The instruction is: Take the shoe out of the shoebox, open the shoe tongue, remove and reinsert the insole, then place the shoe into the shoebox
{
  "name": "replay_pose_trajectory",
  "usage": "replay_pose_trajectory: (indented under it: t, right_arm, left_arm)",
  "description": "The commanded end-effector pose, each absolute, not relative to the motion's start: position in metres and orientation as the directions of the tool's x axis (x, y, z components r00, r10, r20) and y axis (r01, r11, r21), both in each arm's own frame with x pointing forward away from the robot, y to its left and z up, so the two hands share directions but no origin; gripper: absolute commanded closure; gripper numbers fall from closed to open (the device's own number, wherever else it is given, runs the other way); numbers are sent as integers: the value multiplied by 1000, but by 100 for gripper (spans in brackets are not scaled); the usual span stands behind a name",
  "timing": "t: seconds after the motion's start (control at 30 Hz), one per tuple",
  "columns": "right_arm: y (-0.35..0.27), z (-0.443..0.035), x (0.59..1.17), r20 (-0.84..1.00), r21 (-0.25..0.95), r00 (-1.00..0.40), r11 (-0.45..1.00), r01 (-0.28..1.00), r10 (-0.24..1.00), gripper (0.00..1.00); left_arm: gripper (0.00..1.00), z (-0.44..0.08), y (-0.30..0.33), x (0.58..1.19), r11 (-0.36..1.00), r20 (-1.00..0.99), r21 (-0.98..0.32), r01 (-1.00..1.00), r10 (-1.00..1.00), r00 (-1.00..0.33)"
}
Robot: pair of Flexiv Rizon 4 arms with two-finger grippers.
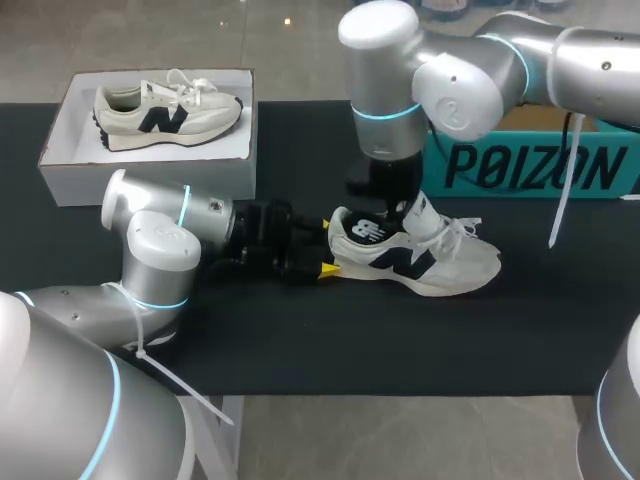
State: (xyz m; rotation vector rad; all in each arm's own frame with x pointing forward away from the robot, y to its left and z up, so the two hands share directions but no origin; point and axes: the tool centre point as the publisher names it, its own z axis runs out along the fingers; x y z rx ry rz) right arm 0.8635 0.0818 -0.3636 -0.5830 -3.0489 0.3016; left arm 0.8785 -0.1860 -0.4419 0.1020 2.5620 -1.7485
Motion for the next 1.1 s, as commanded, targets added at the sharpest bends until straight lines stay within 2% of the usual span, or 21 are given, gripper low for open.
replay_pose_trajectory:
  t: [0.03,0.2,0.7,1.1]
  right_arm:
    - [72,-347,866,-25,-170,-925,911,377,378,100]
    - [78,-337,873,-33,-146,-925,914,378,378,100]
    - [126,-351,890,7,-97,-950,946,310,312,100]
    - [134,-283,913,-44,14,-938,939,344,345,100]
  left_arm:
    - [100,-446,-188,880,364,-69,-928,76,32,-997]
    - [100,-446,-188,880,364,-69,-928,76,32,-997]
    - [100,-446,-188,880,364,-69,-928,76,32,-997]
    - [100,-446,-188,880,364,-69,-928,76,32,-997]
